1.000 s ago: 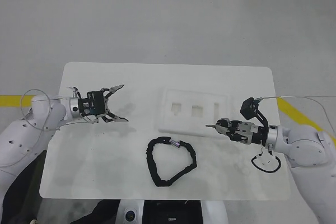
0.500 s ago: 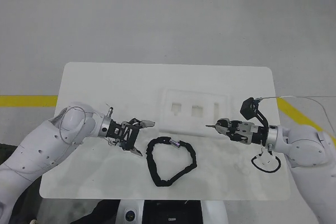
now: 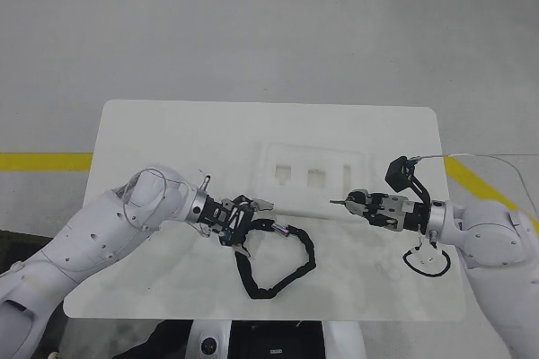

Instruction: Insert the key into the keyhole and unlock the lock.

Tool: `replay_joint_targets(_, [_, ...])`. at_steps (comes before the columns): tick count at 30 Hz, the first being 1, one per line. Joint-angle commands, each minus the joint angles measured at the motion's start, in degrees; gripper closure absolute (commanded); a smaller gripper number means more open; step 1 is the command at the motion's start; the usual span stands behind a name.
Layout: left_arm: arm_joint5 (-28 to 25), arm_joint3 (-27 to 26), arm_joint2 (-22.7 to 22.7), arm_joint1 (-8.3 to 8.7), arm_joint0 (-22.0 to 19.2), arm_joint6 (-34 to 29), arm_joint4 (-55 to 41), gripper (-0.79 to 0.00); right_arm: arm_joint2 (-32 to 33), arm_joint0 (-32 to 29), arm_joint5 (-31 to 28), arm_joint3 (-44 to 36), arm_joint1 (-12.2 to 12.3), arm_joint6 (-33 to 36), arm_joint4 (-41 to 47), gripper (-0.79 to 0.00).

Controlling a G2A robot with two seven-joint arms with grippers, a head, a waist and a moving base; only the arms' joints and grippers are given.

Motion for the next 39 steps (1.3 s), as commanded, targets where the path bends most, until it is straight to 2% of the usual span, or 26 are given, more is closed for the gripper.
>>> replay_joint_targets(1, [0.0, 0.4, 0.7, -0.98, -0.1, -1.9, -1.3, -0.785, 0.0, 0.0, 0.0, 0.0, 0.0, 0.0, 0.0, 0.000])
replay_joint_targets(6, [0.7, 1.7, 1.5, -2.45, -0.1, -3.7, -3.1, -0.785, 0.0, 0.0, 0.0, 0.0, 0.0, 0.0, 0.0, 0.000])
replay_joint_targets(21, [0.9, 1.7, 1.4, -2.45, 0.1, -4.0, -3.2, -0.785, 0.0, 0.0, 0.0, 0.0, 0.0, 0.0, 0.0, 0.000])
replay_joint_targets(28, [1.0, -1.3, 1.1, -2.66, 2.3, -10.1, -3.7, -0.785, -0.7, -0.6, 1.0, -0.9, 0.1, -1.6, -1.5, 0.000])
replay_joint_targets(34, [-0.7, -2.7, 2.3, -4.29, 2.2, -15.3, -4.3, -0.785, -0.4, -0.9, 0.7, -0.9, 0.4, -1.6, -1.0, 0.000])
replay_joint_targets(39, [-1.6, -1.7, 2.8, -5.58, 1.7, -17.6, -5.3, -0.785, 0.0, -1.3, 0.3, -1.1, 0.7, -1.7, -0.7, 0.000])
